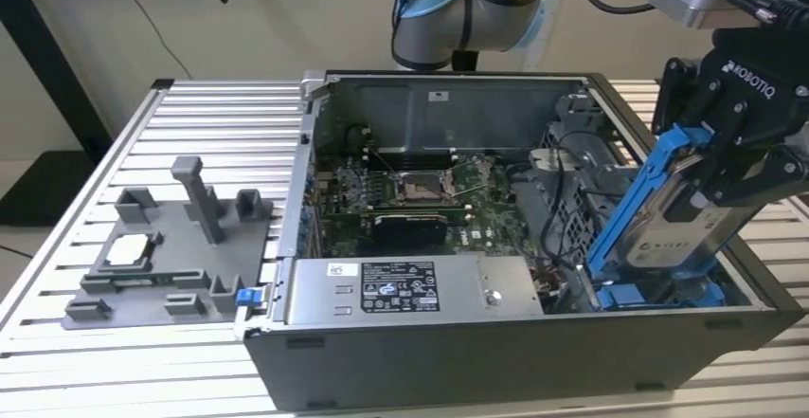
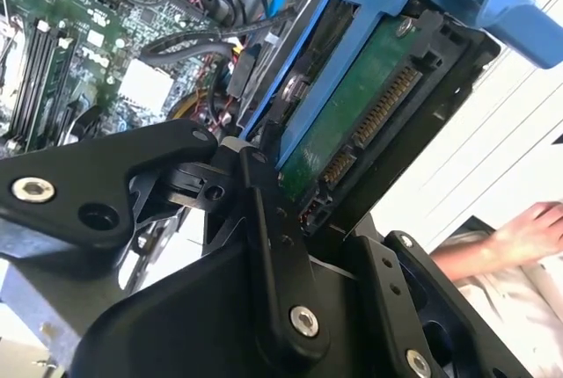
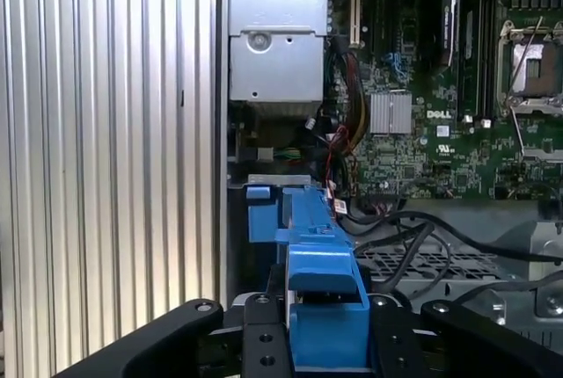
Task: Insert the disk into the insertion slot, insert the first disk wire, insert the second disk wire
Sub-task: 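Insert the disk into the insertion slot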
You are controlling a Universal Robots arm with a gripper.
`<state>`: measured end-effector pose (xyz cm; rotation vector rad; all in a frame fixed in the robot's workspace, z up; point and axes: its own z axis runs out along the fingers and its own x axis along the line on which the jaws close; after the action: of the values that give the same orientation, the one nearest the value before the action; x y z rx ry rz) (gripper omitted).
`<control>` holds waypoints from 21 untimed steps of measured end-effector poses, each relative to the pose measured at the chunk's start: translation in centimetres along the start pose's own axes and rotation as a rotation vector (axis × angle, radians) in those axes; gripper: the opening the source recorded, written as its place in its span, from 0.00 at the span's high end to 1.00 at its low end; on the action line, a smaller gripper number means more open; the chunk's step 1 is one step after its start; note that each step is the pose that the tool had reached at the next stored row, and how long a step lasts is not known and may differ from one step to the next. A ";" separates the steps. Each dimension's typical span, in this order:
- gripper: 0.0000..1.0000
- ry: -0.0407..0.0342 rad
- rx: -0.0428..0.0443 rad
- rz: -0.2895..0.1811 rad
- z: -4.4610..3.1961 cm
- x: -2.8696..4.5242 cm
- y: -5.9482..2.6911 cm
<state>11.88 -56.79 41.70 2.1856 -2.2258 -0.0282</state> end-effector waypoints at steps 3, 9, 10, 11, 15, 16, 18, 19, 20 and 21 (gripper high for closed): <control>1.00 0.0000 0.0000 0.000 0.26 0.00 -0.01; 1.00 -0.0004 0.0000 0.000 0.72 0.00 -0.11; 1.00 -0.0004 0.0000 0.000 0.78 0.00 -0.12; 1.00 -0.0008 0.0000 0.000 0.87 0.00 -0.13; 1.00 -0.0023 0.0000 0.000 1.43 0.00 -0.16; 1.00 -0.0026 0.0000 0.000 1.61 0.00 -0.17; 1.00 -0.0031 -0.0001 0.000 1.93 0.00 -0.18; 1.00 -0.0034 -0.0001 0.000 2.07 -0.01 -0.18; 1.00 -0.0036 0.0000 0.000 2.21 0.00 -0.19; 1.00 -0.0036 -0.0001 0.000 2.32 -0.01 -0.19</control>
<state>12.00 -56.79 39.37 2.1873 -2.2276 -0.0322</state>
